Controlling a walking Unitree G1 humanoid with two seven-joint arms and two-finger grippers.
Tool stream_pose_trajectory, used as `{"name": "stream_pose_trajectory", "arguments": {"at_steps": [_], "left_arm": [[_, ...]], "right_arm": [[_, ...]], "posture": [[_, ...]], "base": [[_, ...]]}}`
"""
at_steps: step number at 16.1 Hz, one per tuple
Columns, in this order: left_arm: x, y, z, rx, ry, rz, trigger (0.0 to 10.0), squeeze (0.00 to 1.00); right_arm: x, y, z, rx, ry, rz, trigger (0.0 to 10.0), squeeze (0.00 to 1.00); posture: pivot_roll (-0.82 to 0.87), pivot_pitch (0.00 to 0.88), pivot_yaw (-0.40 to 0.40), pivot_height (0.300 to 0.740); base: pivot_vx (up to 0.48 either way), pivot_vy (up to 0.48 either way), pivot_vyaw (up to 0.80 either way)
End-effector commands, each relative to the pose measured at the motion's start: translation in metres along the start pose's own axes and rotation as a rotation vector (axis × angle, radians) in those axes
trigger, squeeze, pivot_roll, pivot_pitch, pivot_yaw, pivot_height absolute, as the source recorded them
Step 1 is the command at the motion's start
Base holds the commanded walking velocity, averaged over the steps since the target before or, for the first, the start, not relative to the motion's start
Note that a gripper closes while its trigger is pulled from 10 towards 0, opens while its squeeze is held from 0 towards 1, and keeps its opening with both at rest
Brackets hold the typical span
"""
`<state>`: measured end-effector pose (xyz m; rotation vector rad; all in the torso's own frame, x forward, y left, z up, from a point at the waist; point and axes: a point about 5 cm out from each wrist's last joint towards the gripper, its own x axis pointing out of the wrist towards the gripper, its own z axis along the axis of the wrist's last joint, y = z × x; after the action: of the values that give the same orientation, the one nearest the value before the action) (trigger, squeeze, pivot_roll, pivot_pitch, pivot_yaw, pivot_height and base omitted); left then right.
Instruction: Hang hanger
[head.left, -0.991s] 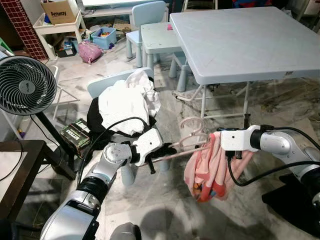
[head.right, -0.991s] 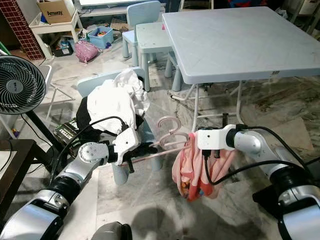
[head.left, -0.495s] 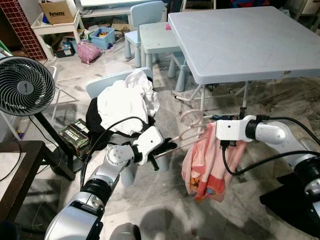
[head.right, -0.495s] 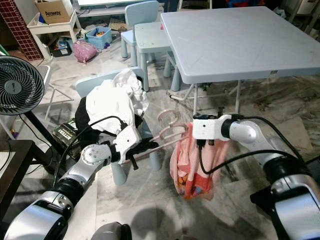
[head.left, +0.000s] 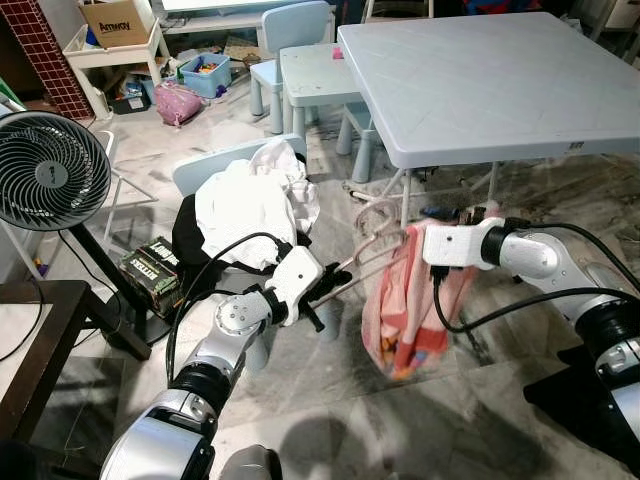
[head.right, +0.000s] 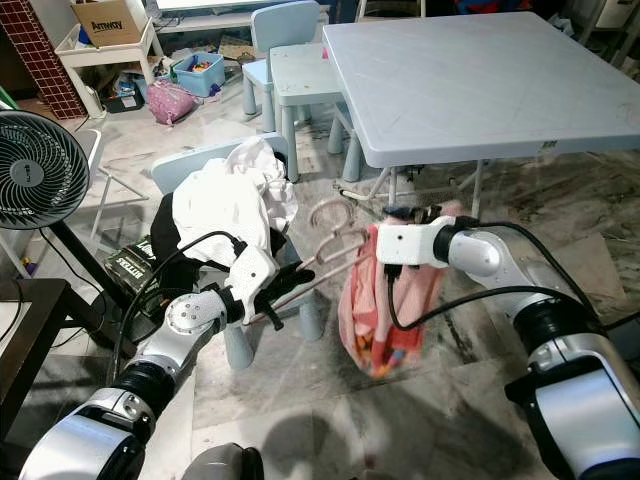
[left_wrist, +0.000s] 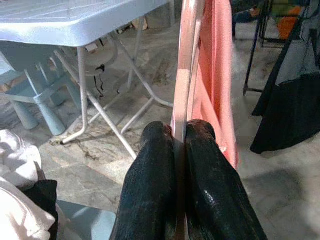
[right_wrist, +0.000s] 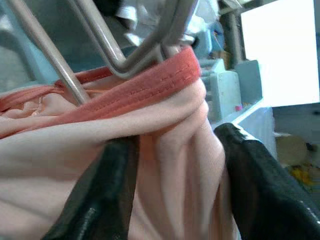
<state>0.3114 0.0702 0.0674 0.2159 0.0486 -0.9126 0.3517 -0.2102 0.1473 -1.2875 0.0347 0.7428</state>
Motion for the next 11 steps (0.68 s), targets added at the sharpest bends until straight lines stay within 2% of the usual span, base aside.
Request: {"name": "stream_pose_trajectory", "arguments": {"at_steps": [1, 4, 5, 6, 7, 9, 11], "left_arm": [[-0.003, 0.016, 0.012, -0.017, -0.079, 0.106, 0.0, 0.0], [-0.003, 0.014, 0.011, -0.021, -0.079, 0.097, 0.0, 0.0], [-0.003, 0.013, 0.01, -0.019, -0.078, 0.093, 0.0, 0.0], [-0.003, 0.013, 0.01, -0.02, -0.079, 0.093, 0.0, 0.0], [-0.004, 0.013, 0.01, -0.019, -0.079, 0.093, 0.0, 0.0], [-0.004, 0.014, 0.01, -0.017, -0.08, 0.094, 0.0, 0.0], [-0.005, 0.014, 0.009, -0.014, -0.074, 0.094, 0.0, 0.0]], "right_arm": [[-0.002, -0.001, -0.009, 0.028, 0.057, -0.035, 10.0, 1.0], [-0.001, -0.001, -0.011, 0.037, 0.07, -0.072, 10.0, 1.0], [-0.001, 0.0, -0.012, 0.084, 0.07, -0.079, 10.0, 0.82], [-0.002, 0.0, -0.013, 0.095, 0.068, -0.082, 10.0, 0.36], [-0.002, 0.0, -0.014, 0.107, 0.073, -0.087, 10.0, 0.0], [-0.009, 0.001, -0.025, 0.192, 0.114, -0.08, 10.0, 0.0], [-0.015, -0.004, -0.031, 0.239, 0.133, -0.105, 10.0, 0.0]], "posture": [[-0.09, 0.0, 0.03, 0.74], [-0.08, 0.0, 0.033, 0.74], [-0.08, 0.0, 0.035, 0.74], [-0.08, 0.0, 0.035, 0.74], [-0.08, 0.0, 0.035, 0.74], [-0.08, 0.0, 0.037, 0.74], [-0.08, 0.0, 0.041, 0.74]], "base": [[0.0, 0.0, 0.0], [0.0, 0.0, 0.0], [0.0, 0.0, 0.0], [0.0, 0.0, 0.0], [0.0, 0.0, 0.0], [0.0, 0.0, 0.0], [0.0, 0.0, 0.0]]}}
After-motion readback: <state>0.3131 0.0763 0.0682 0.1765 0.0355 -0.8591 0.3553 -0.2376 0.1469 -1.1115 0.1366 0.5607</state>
